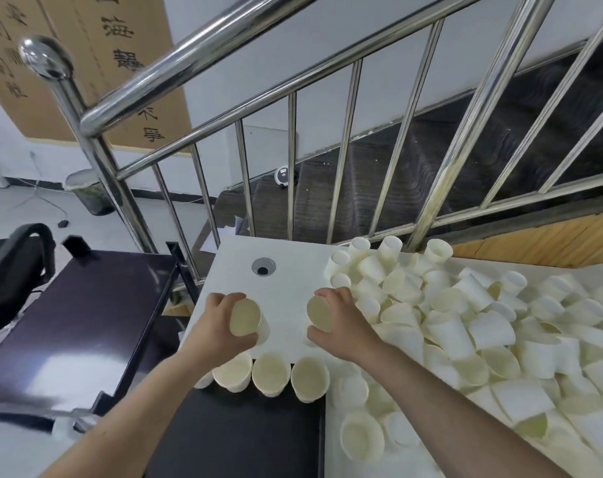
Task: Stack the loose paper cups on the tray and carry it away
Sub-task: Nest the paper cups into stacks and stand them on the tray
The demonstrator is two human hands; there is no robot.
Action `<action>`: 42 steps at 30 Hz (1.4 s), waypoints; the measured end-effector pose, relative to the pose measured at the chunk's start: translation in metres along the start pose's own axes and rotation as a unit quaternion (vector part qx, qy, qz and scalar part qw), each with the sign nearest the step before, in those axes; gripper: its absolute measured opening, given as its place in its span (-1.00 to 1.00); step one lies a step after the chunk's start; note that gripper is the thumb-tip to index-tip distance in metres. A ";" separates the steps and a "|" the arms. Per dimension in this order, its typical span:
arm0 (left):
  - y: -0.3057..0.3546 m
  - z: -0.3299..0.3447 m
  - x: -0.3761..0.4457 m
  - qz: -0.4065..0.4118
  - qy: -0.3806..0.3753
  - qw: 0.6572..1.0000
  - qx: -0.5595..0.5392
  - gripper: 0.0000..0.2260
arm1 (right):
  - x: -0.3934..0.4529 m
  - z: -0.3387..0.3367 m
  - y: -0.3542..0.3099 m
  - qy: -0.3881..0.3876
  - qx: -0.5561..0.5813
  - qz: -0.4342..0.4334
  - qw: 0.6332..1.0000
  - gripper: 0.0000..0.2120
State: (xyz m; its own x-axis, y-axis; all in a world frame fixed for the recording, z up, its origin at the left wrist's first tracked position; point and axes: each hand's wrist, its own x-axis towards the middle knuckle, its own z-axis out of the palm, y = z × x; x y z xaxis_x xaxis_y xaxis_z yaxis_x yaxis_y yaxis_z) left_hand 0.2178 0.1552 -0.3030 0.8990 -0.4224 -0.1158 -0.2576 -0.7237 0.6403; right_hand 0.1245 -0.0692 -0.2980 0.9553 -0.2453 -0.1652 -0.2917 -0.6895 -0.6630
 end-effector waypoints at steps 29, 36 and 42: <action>-0.109 -0.031 -0.007 0.051 -0.153 0.982 0.100 -0.28 | 0.007 0.140 -0.075 -0.125 -0.200 -0.052 0.970 -0.23; -0.113 -0.026 -0.005 0.073 -0.148 0.976 0.145 -0.35 | 0.006 0.143 -0.075 -0.122 -0.221 -0.058 0.966 -0.37; -0.114 -0.024 -0.004 0.078 -0.150 0.974 0.154 -0.33 | 0.004 0.144 -0.076 -0.109 -0.216 -0.055 0.969 -0.37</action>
State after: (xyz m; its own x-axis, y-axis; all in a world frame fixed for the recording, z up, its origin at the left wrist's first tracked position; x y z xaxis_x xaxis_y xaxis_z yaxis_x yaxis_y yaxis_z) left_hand 0.2521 0.2524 -0.3571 0.7087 -0.6472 -0.2809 -0.5184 -0.7477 0.4149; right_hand 0.1576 0.0805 -0.3538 0.9554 -0.0364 -0.2931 -0.1358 -0.9354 -0.3263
